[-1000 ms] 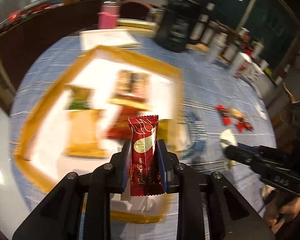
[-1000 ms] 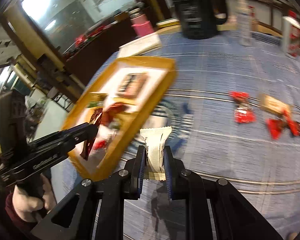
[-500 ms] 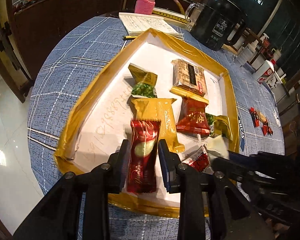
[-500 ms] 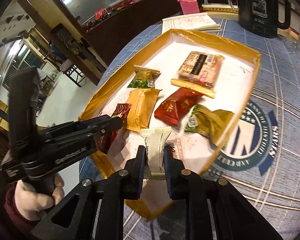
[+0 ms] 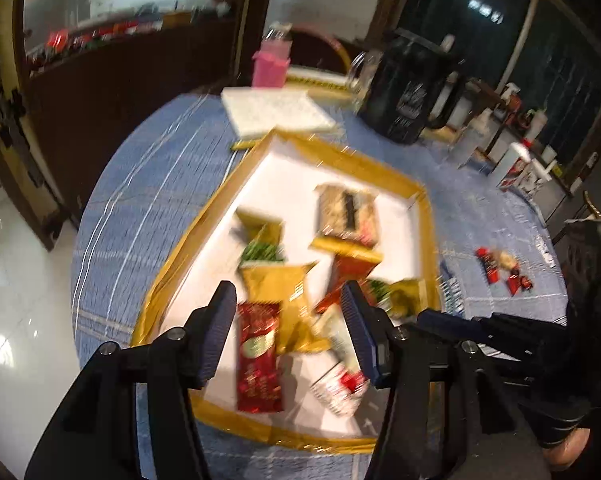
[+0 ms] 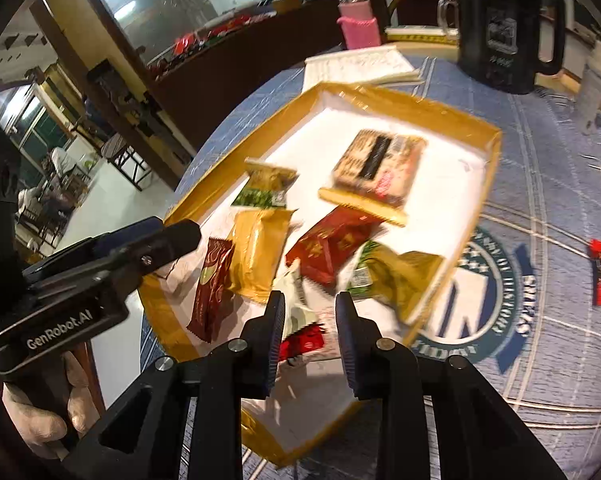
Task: Organize snacks
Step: 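Withdraw both open tools from the tray toward the red candies, then grasp a red candy with the left tool while the right tool grasps another red candy, then carry both red candies into the tray and release them, then withdraw both open tools from the tray toward the remaining snacks, then grasp the cream biscuit bar with the left tool while the right tool grasps the last red candy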
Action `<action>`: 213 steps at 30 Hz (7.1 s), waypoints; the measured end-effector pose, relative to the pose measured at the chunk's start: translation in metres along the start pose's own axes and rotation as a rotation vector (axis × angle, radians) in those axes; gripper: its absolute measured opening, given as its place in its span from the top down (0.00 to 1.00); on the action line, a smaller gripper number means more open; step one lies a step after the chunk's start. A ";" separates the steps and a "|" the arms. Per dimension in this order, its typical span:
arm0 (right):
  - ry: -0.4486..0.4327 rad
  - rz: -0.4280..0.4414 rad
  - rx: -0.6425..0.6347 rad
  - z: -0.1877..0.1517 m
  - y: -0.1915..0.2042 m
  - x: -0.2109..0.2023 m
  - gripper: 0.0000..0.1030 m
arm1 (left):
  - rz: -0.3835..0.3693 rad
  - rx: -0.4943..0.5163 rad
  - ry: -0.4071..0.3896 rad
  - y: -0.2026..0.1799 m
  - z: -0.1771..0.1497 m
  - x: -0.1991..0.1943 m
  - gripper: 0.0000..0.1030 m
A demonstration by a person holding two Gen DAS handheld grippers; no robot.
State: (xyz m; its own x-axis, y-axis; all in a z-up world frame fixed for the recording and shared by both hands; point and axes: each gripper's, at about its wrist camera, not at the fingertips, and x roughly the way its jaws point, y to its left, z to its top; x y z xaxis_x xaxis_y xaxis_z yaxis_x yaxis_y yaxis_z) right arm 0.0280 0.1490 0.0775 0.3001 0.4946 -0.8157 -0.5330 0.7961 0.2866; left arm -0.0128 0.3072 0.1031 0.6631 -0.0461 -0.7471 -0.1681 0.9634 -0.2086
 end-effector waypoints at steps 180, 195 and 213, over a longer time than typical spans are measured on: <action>0.159 0.057 0.308 -0.011 -0.300 -0.043 0.78 | -0.055 0.127 0.162 -0.194 0.001 0.040 0.41; -0.074 -0.062 0.423 -0.003 -0.361 -0.105 0.58 | -0.134 0.163 0.239 -0.223 -0.020 0.055 0.41; 0.010 0.070 0.456 -0.045 -0.355 -0.110 0.60 | -0.152 0.172 0.265 -0.227 -0.025 0.065 0.41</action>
State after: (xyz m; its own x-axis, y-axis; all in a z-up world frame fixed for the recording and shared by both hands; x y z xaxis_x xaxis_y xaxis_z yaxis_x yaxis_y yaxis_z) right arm 0.1483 -0.2034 0.0426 0.2669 0.5513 -0.7905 -0.1491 0.8340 0.5312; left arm 0.0498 0.0790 0.0858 0.4550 -0.2374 -0.8583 0.0587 0.9697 -0.2371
